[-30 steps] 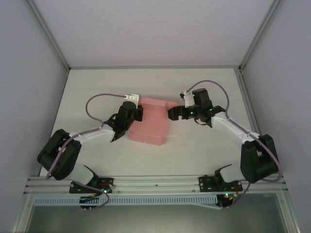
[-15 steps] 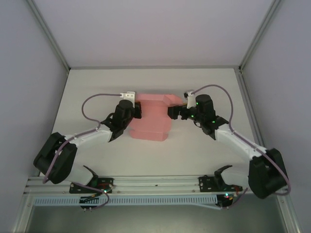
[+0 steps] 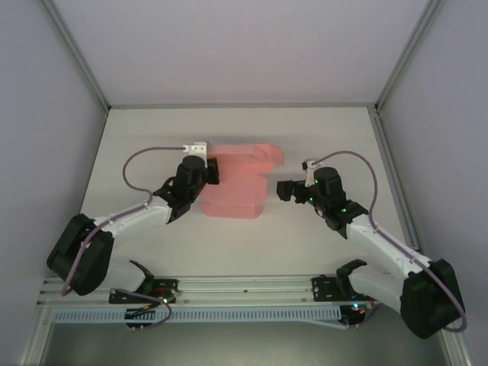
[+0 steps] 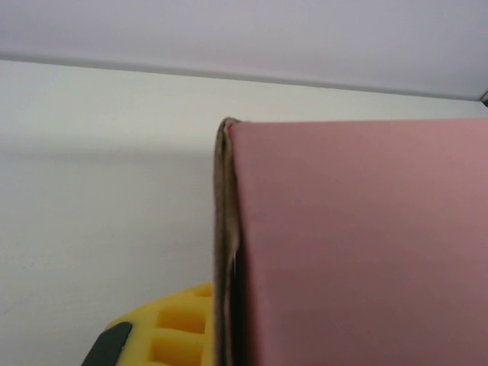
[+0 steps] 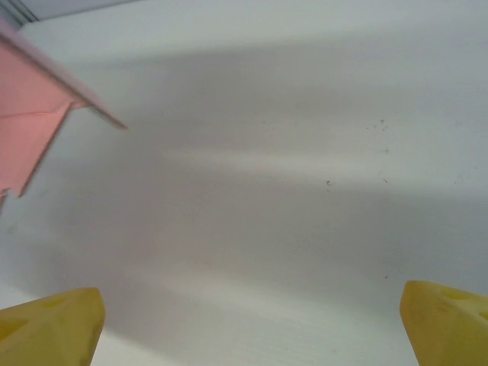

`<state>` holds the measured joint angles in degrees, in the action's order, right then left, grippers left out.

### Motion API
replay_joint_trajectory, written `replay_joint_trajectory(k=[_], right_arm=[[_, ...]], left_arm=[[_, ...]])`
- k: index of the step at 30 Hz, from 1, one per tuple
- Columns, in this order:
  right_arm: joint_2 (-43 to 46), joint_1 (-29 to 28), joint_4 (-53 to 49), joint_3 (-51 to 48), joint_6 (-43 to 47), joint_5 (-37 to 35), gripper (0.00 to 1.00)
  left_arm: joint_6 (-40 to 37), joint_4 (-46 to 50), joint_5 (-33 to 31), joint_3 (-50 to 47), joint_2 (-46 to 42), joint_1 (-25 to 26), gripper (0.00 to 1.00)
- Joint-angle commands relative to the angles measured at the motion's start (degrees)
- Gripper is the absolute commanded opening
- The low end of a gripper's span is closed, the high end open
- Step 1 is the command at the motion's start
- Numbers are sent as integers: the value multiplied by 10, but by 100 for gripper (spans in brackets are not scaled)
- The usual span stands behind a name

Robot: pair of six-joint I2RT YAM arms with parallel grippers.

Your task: Assemble paper box

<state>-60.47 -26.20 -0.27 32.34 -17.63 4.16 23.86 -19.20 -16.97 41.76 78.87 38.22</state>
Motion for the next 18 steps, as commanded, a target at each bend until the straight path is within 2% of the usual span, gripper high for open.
replay_joint_trajectory(k=[1, 10, 14, 18], right_arm=[[-56, 1, 32, 61, 16, -38, 100], [-170, -6, 74, 160, 38, 50, 100], [-192, -29, 102, 160, 39, 62, 100], [-214, -52, 119, 161, 44, 45, 100]], left_arm=[[-7, -8, 17, 8, -9, -4, 0], [1, -10, 18, 3, -2, -4, 0], [11, -10, 19, 11, 6, -3, 0], [25, -12, 29, 17, 10, -3, 0]])
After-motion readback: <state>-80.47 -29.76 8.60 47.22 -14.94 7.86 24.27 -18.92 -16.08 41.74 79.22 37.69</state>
